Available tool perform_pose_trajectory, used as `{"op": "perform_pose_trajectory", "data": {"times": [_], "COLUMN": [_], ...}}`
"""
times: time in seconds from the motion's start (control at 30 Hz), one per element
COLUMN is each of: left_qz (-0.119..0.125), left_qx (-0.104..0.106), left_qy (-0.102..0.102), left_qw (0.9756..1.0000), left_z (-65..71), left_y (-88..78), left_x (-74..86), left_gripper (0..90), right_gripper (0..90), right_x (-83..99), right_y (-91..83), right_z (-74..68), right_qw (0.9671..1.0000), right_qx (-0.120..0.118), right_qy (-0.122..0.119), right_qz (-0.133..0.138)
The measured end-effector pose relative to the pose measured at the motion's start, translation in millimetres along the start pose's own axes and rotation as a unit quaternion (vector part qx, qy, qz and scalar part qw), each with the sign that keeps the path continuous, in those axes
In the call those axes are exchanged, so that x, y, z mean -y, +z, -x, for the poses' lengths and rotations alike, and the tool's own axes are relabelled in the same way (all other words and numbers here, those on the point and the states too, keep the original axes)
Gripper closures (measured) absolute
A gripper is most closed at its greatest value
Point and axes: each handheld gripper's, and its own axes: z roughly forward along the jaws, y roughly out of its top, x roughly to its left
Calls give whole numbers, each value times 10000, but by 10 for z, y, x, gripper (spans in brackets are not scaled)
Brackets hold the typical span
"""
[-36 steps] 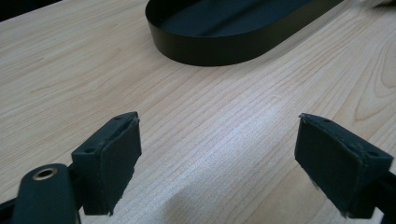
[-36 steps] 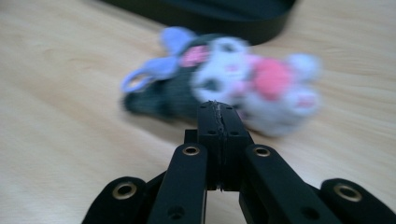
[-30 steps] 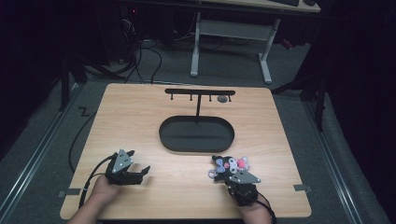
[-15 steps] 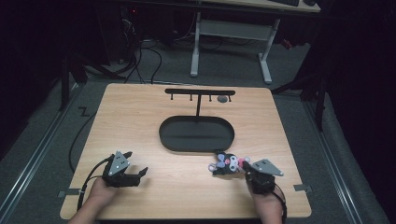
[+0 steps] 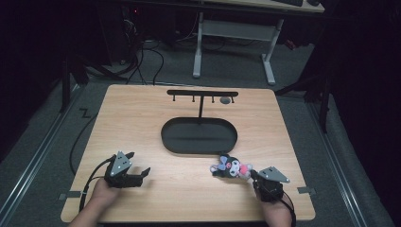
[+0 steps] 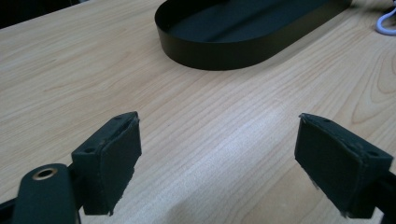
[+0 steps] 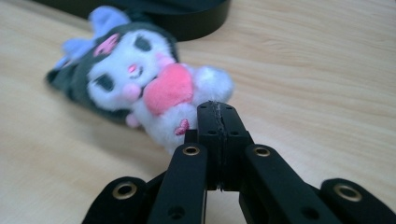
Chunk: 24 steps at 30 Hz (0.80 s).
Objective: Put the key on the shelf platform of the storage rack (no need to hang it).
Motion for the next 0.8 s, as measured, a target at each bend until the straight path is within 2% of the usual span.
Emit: {"op": "perform_pose_trajectory", "data": {"times": [0.13, 0.23, 0.27, 0.3, 0.43, 0.5, 0.57, 0.6, 0.67, 0.8], "left_qz": [144, 174, 157, 157, 67, 59, 58, 47, 60, 45], "left_qx": [-30, -33, -30, -30, -49, -80, -94, -116, -140, -156], "left_qy": [-99, -110, -105, -105, -42, -57, -80, -130, -183, -202], "left_qw": [9998, 9998, 9998, 9998, 10000, 9999, 9999, 9998, 9997, 9997], "left_z": [-18, -21, -21, -21, -14, -30, -41, -64, -86, -91], "left_y": [7, 22, 34, 34, 18, -46, -68, -102, -125, -131], "left_x": [-45, -60, -65, -65, -35, 7, 23, 46, 65, 68], "left_gripper": [154, 154, 154, 154, 154, 154, 154, 154, 154, 154], "right_gripper": [899, 899, 899, 899, 899, 899, 899, 899, 899, 900], "right_x": [34, 22, -8, -8, -91, -209, -238, -267, -271, -246], "right_y": [-141, -214, -254, -254, -180, -44, 8, 92, 143, 152], "right_z": [-106, -154, -151, -151, -99, -90, -86, -94, -109, -110], "right_qw": [9997, 9997, 9992, 9992, 9991, 9989, 9991, 9993, 9995, 9997], "right_qx": [-214, -72, 73, 73, 83, 30, 1, -25, -41, 62], "right_qy": [-2, -81, -131, -131, -101, -130, -90, -151, -174, -215], "right_qz": [74, 224, 361, 361, 407, 450, 418, 352, 276, 127]}}
